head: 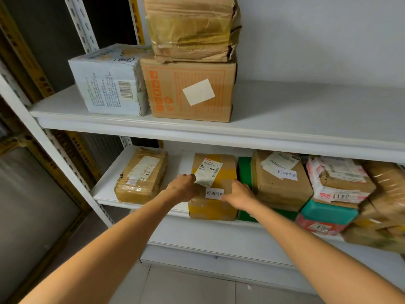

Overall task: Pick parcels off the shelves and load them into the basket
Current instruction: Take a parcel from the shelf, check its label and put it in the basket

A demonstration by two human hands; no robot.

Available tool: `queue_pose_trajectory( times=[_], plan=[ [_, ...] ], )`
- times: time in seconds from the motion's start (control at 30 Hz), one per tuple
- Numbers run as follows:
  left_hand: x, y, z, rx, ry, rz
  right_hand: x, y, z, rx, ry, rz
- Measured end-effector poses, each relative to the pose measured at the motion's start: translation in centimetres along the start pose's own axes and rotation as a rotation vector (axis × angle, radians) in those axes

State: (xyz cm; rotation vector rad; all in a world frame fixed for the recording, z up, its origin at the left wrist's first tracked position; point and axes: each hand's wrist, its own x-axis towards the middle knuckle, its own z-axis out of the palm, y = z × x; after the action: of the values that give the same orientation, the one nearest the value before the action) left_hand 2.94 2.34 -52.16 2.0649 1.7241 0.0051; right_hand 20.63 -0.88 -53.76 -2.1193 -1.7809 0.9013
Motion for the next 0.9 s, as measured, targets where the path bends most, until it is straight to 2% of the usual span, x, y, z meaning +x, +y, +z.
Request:
queue_pose_trajectory(
  times=[0.1, 0.3, 0.4, 0.53, 0.7, 0.9],
  plan=[
    [1.5, -0.2, 1.1, -0.108, 0.009, -0.040, 0.8, 0.0, 1.3, 0.087, 0.113, 0.076],
    [3.7, -1.6, 3.3, -0.279, 0.024, -0.091, 1.8, 0.4, 3.2, 0.020, 0.244, 0.204],
    [4.1, -2.4, 3.4, -0.393, -0.007, -0.150, 1.7, 0.3, 4.3, -0.079, 0.309, 0.203],
    [4.4, -2.7, 3.4, -0.270, -0.028, -0.116, 1.6, -0.3, 4.1, -0.050, 0.287, 0.230],
    [3.8, -3.4, 3.2, -0.236, -0.040, -0.113, 0.4, -0.9, 4.0, 0.026, 0.230, 0.253],
    [2.3, -5.8, 2.8, -0.322, -0.043, -0.133, -0.8, -0.7, 6.6, 0.179, 0.265, 0.176]
  ],
)
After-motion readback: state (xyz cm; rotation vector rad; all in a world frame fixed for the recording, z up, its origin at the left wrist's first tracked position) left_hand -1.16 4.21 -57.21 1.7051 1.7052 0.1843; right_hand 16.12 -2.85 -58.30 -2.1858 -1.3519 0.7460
